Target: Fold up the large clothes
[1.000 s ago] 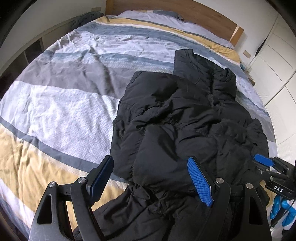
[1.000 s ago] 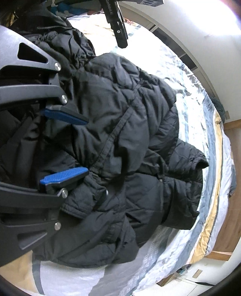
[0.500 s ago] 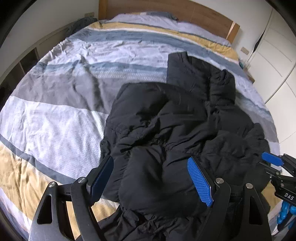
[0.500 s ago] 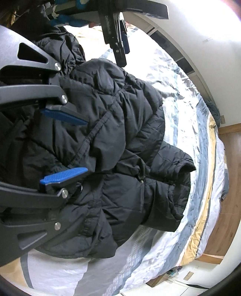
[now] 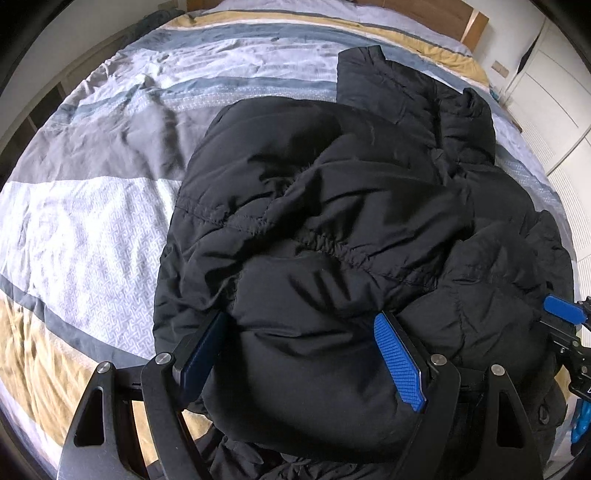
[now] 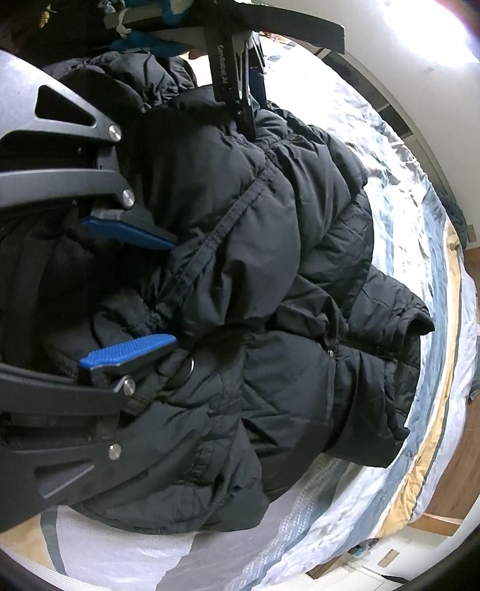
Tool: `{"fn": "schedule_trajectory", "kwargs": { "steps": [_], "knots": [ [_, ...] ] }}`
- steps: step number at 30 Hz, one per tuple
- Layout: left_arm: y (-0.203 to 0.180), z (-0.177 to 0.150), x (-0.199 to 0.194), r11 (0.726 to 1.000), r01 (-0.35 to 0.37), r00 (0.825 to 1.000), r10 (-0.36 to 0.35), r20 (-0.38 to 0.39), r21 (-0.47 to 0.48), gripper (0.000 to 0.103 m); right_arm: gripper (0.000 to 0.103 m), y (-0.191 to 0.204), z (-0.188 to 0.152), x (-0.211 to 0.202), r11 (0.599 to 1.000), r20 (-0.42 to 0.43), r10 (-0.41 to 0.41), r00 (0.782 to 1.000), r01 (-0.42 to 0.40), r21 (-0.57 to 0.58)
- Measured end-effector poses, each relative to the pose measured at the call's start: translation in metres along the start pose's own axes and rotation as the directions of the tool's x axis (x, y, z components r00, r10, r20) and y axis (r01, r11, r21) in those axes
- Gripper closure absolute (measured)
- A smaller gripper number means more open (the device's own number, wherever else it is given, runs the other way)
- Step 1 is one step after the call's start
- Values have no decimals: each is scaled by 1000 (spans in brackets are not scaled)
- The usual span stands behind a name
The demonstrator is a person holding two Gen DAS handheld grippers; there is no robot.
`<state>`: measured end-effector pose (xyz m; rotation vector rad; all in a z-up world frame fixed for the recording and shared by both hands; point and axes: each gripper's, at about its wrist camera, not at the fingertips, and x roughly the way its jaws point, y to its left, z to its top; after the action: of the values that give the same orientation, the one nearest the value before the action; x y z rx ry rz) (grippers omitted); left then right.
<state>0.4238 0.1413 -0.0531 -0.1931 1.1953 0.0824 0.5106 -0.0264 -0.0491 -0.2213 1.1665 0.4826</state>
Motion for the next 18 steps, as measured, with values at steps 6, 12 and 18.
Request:
{"fn": "schedule_trajectory", "kwargs": {
  "steps": [6, 12, 18],
  "knots": [
    [2, -2, -3, 1000, 13, 999, -13, -35, 4, 20, 57, -2, -2, -4, 1000, -15, -1, 1000, 1, -16],
    [11, -2, -14, 1000, 20, 997, -19, -79, 5, 19, 57, -10, -5, -13, 999, -28, -27, 999, 27, -30],
    [22, 3, -30, 1000, -2, 997, 2, -73, -4, 17, 57, -36, -8, -28, 997, -26, -78, 997, 78, 15]
  ]
}}
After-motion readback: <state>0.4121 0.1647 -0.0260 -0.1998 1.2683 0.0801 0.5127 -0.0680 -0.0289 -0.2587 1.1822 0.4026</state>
